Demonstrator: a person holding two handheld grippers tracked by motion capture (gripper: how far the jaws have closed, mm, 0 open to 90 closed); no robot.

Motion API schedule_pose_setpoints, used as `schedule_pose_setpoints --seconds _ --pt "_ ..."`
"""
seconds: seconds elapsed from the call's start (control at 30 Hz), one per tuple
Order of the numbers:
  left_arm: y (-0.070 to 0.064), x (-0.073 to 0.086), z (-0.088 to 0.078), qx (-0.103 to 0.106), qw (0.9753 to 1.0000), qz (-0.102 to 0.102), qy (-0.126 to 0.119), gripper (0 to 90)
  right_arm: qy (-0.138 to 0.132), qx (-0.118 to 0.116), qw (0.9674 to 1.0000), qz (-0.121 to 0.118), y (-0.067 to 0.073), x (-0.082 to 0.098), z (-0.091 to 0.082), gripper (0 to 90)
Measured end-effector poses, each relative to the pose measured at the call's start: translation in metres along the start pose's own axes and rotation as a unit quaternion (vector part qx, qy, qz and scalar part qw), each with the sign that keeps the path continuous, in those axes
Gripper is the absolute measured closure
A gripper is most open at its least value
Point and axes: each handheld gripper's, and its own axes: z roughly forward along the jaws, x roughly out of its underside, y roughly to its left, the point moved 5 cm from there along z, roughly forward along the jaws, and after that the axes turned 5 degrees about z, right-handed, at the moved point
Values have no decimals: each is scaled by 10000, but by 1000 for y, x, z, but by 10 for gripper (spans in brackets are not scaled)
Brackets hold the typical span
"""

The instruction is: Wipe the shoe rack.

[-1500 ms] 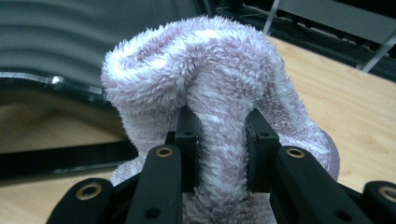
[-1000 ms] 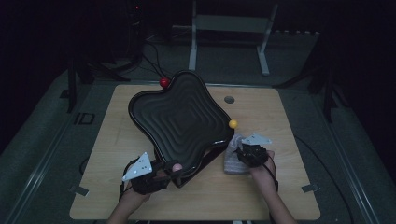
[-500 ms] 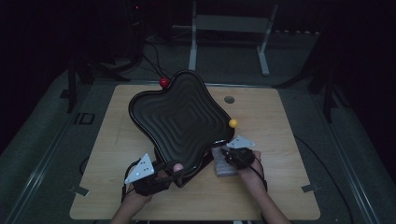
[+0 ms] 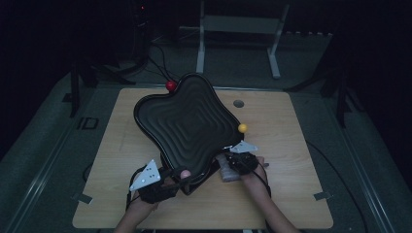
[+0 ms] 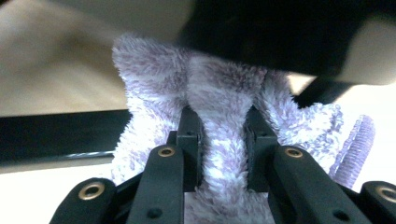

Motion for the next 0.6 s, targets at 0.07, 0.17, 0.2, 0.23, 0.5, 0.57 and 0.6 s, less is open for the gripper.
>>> schedule_pose_setpoints --seconds 0.07,0.17,0.2,0.23,0.5,0.57,0.6 --pt "0 0 0 -6 10000 -5 1 604 3 -166 9999 -43 10 1 -2 727" --pt "0 0 0 14 10000 -21 4 604 -18 -413 9991 -131 27 3 -5 725" --pt "0 0 0 20 10000 -26 -4 604 -15 -512 9986 -160 33 4 -6 725" --pt "0 0 0 19 10000 -21 -7 604 -20 -545 9983 -222 38 4 -7 725" --pt "0 0 0 8 10000 -6 -5 604 -99 -938 9945 -451 77 8 -14 724" --pt "0 0 0 10 10000 7 -1 604 -72 -1096 9924 -553 89 9 -16 724" --pt "0 0 0 8 10000 10 0 604 -42 -1167 9909 -664 97 9 -18 724"
